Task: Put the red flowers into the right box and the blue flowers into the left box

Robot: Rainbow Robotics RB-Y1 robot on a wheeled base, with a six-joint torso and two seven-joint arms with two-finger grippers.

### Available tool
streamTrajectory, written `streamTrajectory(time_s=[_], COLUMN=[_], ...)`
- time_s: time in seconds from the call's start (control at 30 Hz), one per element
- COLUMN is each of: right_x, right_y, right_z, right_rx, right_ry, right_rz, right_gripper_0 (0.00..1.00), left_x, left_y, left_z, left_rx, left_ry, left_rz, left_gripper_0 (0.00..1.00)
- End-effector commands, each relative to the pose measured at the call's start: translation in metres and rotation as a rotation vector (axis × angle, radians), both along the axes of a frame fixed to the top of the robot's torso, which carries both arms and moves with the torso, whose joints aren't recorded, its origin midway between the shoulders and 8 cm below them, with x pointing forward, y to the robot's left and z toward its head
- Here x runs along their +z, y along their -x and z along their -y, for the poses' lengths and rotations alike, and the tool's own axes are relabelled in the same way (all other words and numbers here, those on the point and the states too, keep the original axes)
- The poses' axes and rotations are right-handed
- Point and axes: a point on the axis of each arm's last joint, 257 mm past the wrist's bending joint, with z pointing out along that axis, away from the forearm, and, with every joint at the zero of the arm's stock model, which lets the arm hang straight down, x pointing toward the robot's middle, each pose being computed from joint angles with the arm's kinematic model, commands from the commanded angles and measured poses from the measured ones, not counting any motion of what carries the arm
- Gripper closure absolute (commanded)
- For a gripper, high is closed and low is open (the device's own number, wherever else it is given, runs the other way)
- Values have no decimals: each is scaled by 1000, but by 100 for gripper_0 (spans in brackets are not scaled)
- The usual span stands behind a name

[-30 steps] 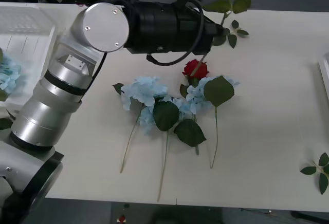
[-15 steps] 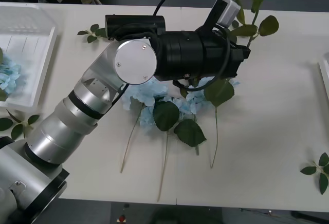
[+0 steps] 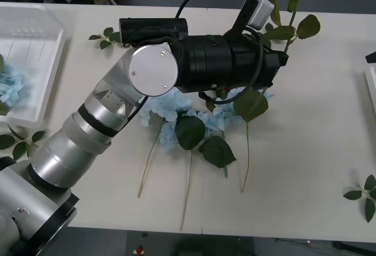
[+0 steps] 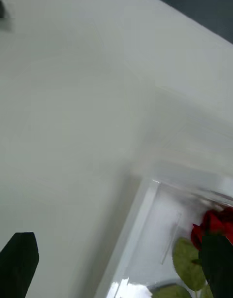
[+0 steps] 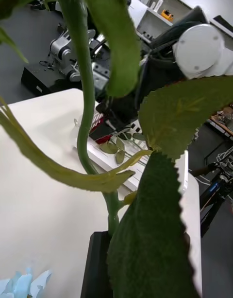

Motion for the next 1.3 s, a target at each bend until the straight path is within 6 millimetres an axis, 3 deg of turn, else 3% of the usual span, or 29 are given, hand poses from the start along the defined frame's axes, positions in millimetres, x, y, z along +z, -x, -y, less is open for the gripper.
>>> streamTrajectory(time_s=[0.03, 0.2, 0.4, 0.47, 0.63, 0.93, 1.03, 1.3], right_x=[19, 27, 23, 22, 16, 1, 0, -1], right_y=[23, 50, 73, 79, 96, 126, 137, 142], right_z=[-13, -52, -111, -139, -187, -253, -285, -356], right_rx=[134, 316, 508, 552, 643, 779, 847, 943], right_ry=[-32, -151, -328, -434, -595, -779, -847, -940], right_rz=[83, 166, 241, 251, 239, 192, 171, 137], right_gripper_0=[3, 3, 3, 3, 3, 0, 0, 0], left_x=[19, 19, 19, 19, 19, 19, 19, 19], left_y=[2, 2, 2, 2, 2, 2, 2, 2], left_z=[0, 0, 0, 0, 0, 0, 0, 0], left_rx=[-8, -8, -8, -8, -8, -8, -8, -8], left_ry=[18, 18, 18, 18, 18, 18, 18, 18], left_rz=[74, 74, 74, 74, 74, 74, 74, 74], left_gripper_0=[100, 100, 100, 100, 100, 100, 100, 100])
